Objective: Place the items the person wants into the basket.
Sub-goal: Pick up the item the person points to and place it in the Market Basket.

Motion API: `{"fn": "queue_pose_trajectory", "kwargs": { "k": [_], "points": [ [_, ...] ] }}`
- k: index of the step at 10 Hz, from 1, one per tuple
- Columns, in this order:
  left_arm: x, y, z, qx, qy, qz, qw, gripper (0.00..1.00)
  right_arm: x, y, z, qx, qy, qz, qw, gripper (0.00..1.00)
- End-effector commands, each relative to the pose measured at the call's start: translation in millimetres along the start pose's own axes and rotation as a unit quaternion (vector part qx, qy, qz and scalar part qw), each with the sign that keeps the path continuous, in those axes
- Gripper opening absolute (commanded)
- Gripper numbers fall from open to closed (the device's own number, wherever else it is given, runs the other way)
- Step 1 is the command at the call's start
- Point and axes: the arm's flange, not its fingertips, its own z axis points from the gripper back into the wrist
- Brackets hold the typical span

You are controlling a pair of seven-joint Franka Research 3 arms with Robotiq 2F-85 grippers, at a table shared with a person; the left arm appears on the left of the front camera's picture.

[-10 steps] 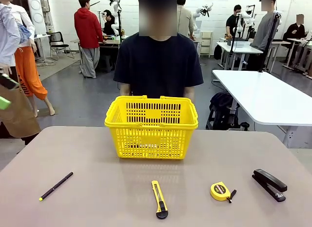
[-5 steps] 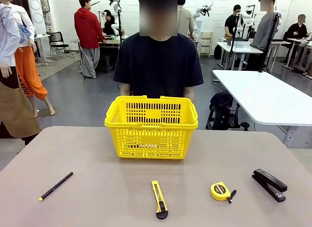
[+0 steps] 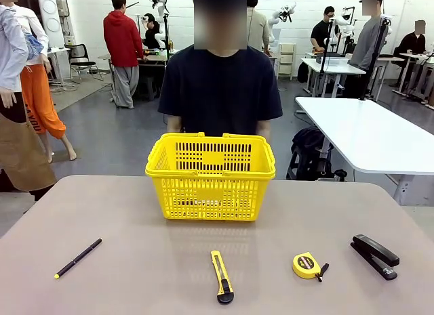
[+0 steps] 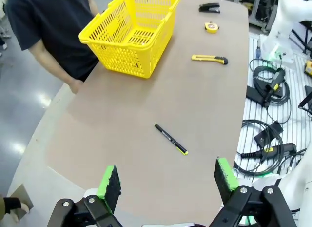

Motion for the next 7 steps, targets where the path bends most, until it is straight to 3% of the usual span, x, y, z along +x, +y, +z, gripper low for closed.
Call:
{"fn": "queue_pose_trajectory", "kwargs": {
  "k": [1,2,7],
  "points": [
    [7,-9,-11,0.011,0.033,0.006,0.999,1.0,1,0,-2,0.001,0.002,0.003,1.0,1.0],
    [0,0,0,0.0,0.0,0.0,1.0,1.0,1,0,-2,0.001,0.002,0.003,1.0,1.0],
    [0,0,0,0.0,0.0,0.0,1.0,1.0,1,0,-2,0.001,0.002,0.003,1.0,1.0]
  ]
}}
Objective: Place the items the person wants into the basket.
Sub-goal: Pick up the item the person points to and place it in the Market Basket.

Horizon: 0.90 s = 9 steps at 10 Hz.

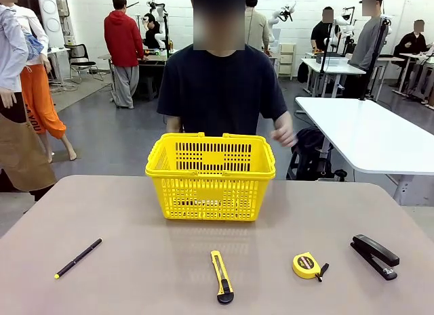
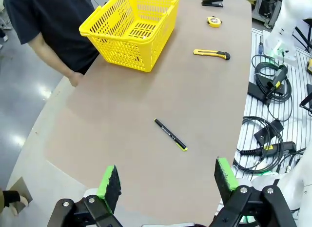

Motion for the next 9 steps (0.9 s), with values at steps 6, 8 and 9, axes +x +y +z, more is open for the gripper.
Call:
{"fn": "queue_pose_trajectory", "kwargs": {
  "k": [6,8,9],
  "points": [
    [-2.2,1.2,2.0,-0.003,-0.011,-0.01,1.0,1.0,0.9,0.2,-1.9,0.001,0.002,0.003,1.0,1.0],
    [-2.2,1.2,2.0,-0.003,-0.011,-0.01,1.0,1.0,0.9,0.2,-1.9,0.001,0.002,0.003,1.0,1.0],
    [-2.2,1.2,2.0,-0.003,-0.011,-0.01,1.0,1.0,0.9,0.2,-1.9,0.001,0.002,0.003,1.0,1.0]
  ]
}}
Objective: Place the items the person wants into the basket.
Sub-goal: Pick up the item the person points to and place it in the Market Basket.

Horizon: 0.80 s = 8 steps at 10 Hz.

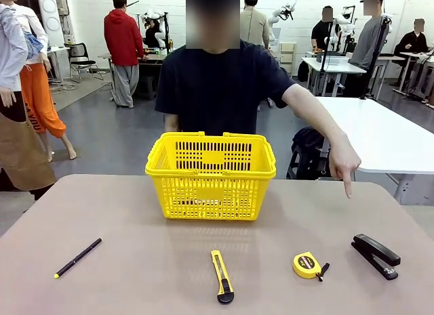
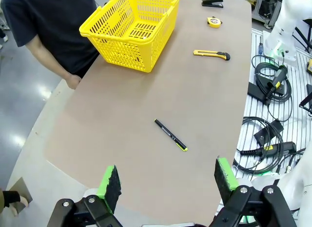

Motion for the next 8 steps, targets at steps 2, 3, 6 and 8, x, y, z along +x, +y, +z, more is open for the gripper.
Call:
{"fn": "queue_pose_trajectory", "kwargs": {
  "k": [2,3,6,8],
  "points": [
    [-2,1,2,-0.003,-0.01,-0.01,1.0,1.0,1,0,-2,0.001,0.002,0.003,1.0,1.0],
    [-2,1,2,-0.003,-0.01,-0.01,1.0,1.0,1,0,-2,0.001,0.002,0.003,1.0,1.0],
    [-2,1,2,-0.003,-0.01,-0.01,1.0,1.0,27,-3,-53,-0.079,0.149,-0.088,0.982,1.0],
    [-2,1,2,-0.003,-0.01,-0.01,1.0,1.0,51,-8,-117,-0.116,0.238,-0.116,0.957,1.0]
  ]
}}
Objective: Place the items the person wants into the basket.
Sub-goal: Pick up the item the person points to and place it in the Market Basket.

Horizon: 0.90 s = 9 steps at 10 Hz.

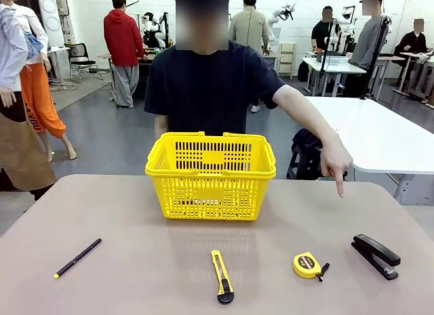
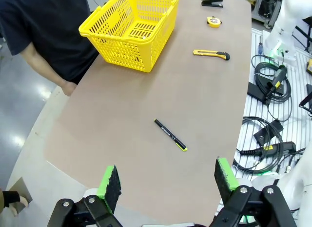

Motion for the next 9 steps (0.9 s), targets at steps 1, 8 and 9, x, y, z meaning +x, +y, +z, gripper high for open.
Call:
{"fn": "queue_pose_trajectory", "kwargs": {
  "k": [1,8,9],
  "points": [
    [-2,1,2,-0.002,-0.011,-0.01,1.0,1.0,42,4,-42,-0.013,0.104,-0.023,0.994,1.0],
    [-2,1,2,-0.002,-0.011,-0.01,1.0,1.0,87,-10,-206,0.06,0.208,0.069,0.974,1.0],
    [-2,1,2,-0.002,-0.011,-0.01,1.0,1.0,94,-11,-227,0.079,0.222,0.082,0.968,1.0]
  ]
}}
